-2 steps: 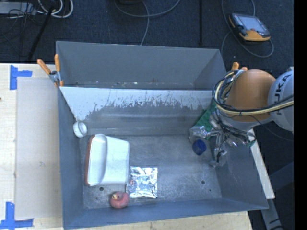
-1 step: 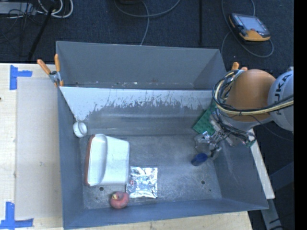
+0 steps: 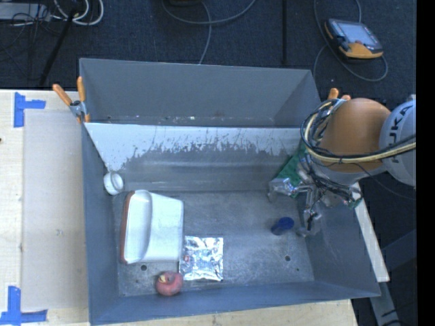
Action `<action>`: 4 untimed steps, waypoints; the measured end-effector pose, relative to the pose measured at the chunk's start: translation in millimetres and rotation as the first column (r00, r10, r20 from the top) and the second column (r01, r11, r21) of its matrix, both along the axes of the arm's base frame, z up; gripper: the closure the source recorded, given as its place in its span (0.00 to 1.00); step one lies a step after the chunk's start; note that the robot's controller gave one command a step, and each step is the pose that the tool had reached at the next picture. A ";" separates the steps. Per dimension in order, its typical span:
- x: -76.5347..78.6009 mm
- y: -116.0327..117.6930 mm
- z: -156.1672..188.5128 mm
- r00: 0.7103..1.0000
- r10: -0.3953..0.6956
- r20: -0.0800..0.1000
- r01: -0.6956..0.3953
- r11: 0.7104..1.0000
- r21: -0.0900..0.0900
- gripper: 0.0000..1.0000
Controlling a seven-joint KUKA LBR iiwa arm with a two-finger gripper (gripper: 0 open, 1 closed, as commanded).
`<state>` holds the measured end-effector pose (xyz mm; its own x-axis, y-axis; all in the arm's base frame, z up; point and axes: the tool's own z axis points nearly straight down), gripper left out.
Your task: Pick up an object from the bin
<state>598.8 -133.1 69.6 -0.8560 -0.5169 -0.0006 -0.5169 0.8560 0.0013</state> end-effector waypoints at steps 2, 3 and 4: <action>-46.6 1.7 -0.1 0.996 0.086 -0.001 -0.086 0.996 0.000 1.00; -46.6 1.8 -0.1 0.996 0.087 -0.001 -0.087 0.996 0.000 0.00; -113.7 6.1 0.6 0.991 0.131 0.005 -0.131 0.991 -0.001 0.00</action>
Offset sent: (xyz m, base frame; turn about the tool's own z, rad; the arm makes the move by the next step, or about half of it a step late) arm -0.0469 0.0003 0.0004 -0.0854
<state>485.1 -127.1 70.2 -0.7807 -0.6249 -0.0041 -0.6249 0.7807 -0.0026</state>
